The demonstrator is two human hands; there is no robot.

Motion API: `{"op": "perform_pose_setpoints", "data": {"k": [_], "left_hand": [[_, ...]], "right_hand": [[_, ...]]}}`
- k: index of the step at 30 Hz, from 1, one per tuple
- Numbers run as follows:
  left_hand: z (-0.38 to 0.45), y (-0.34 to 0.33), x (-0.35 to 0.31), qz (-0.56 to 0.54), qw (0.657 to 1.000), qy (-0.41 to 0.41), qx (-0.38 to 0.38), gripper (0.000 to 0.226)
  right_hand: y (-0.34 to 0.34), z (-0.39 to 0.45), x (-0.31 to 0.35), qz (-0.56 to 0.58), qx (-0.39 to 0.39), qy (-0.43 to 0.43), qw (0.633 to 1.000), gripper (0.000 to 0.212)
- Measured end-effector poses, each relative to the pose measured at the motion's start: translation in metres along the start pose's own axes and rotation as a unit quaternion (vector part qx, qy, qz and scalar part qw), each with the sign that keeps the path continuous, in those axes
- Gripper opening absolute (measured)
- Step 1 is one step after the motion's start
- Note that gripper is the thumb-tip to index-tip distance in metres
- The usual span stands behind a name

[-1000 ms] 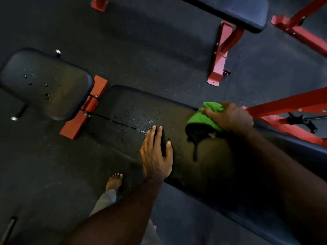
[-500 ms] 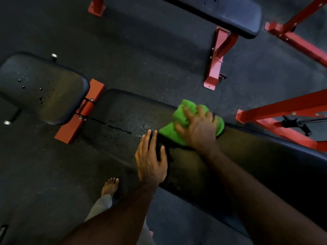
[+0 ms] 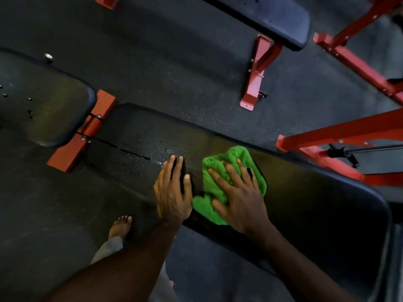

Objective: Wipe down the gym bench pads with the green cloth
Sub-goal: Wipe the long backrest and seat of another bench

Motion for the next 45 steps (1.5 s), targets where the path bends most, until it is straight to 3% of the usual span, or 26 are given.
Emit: {"op": "perform_pose_setpoints", "data": {"k": [2, 4, 6, 8, 11, 12, 14, 16, 18, 19, 22, 24, 27, 30, 33, 35, 38, 41, 43, 45], "left_hand": [[0.001, -0.001, -0.002, -0.001, 1.000, -0.002, 0.001, 0.054], [0.001, -0.001, -0.001, 0.001, 1.000, -0.004, 0.005, 0.056], [0.002, -0.001, 0.000, 0.000, 1.000, -0.002, 0.006, 0.057], [0.001, 0.001, -0.001, 0.000, 1.000, -0.004, -0.002, 0.057], [0.003, 0.003, -0.003, -0.002, 1.000, -0.016, -0.010, 0.056], [0.003, 0.002, -0.002, -0.004, 1.000, -0.013, -0.010, 0.056], [0.001, 0.003, -0.001, 0.001, 1.000, -0.008, -0.009, 0.056], [0.001, 0.001, -0.004, -0.001, 1.000, -0.006, 0.000, 0.057], [0.002, 0.001, -0.002, 0.001, 1.000, -0.003, 0.001, 0.057], [0.001, 0.002, -0.002, 0.002, 1.000, -0.005, -0.004, 0.057], [0.001, 0.003, -0.003, 0.002, 1.000, -0.013, -0.014, 0.056], [0.001, 0.002, -0.001, 0.002, 1.000, -0.007, -0.010, 0.056], [0.001, 0.000, 0.000, 0.001, 1.000, -0.003, -0.001, 0.056], [0.002, 0.000, 0.000, 0.009, 1.000, 0.000, 0.002, 0.056], [0.002, 0.002, -0.002, 0.003, 1.000, -0.007, -0.009, 0.056], [0.002, 0.004, -0.003, 0.005, 1.000, -0.011, -0.013, 0.056], [0.004, 0.002, -0.002, 0.002, 1.000, -0.003, -0.002, 0.056], [0.002, 0.001, -0.001, 0.003, 1.000, -0.012, -0.001, 0.056], [0.004, 0.001, 0.000, 0.002, 1.000, -0.017, -0.005, 0.056], [0.005, 0.000, 0.001, -0.004, 1.000, -0.024, -0.005, 0.056]], "right_hand": [[0.014, -0.005, -0.030, -0.002, -0.039, -0.054, 0.998, 0.078], [0.029, 0.013, -0.053, 0.008, -0.075, -0.165, 0.983, 0.081], [0.025, 0.031, -0.050, 0.039, -0.058, -0.258, 0.964, 0.081], [0.014, 0.034, -0.019, 0.030, -0.067, -0.227, 0.971, 0.079], [-0.006, -0.003, 0.015, 0.008, -0.042, -0.069, 0.997, 0.079], [-0.005, -0.015, 0.006, 0.003, -0.043, -0.051, 0.998, 0.079], [0.007, -0.024, -0.028, 0.001, -0.074, -0.098, 0.992, 0.080], [0.026, -0.017, -0.057, 0.026, -0.130, -0.210, 0.969, 0.079], [0.021, -0.008, -0.048, 0.047, -0.126, -0.271, 0.953, 0.081], [0.015, -0.007, -0.031, 0.044, -0.117, -0.254, 0.959, 0.082], [-0.011, -0.041, 0.017, -0.002, -0.046, -0.071, 0.996, 0.083], [-0.016, -0.077, 0.011, -0.028, -0.028, -0.014, 0.999, 0.086], [-0.001, -0.090, -0.020, 0.007, -0.085, -0.131, 0.988, 0.086], [-0.009, -0.060, 0.008, 0.018, -0.090, -0.232, 0.968, 0.089], [-0.025, -0.038, 0.048, 0.018, -0.056, -0.140, 0.988, 0.089], [-0.023, -0.044, 0.038, 0.022, -0.062, -0.111, 0.992, 0.085], [-0.013, -0.075, 0.004, 0.050, -0.126, -0.209, 0.969, 0.081], [-0.017, -0.091, 0.015, 0.064, -0.149, -0.305, 0.938, 0.085], [-0.032, -0.073, 0.047, 0.047, -0.110, -0.258, 0.959, 0.086], [-0.043, -0.062, 0.071, 0.040, -0.066, -0.153, 0.985, 0.087]]}}
Point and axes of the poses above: each hand's wrist, its own z-axis towards the middle knuckle, its own y-axis out of the back of the hand, x = y × z, the point moved 7 cm from there along z, towards the middle knuckle, and after that the axes turned 1 degree about -z, right-handed, at the moved point
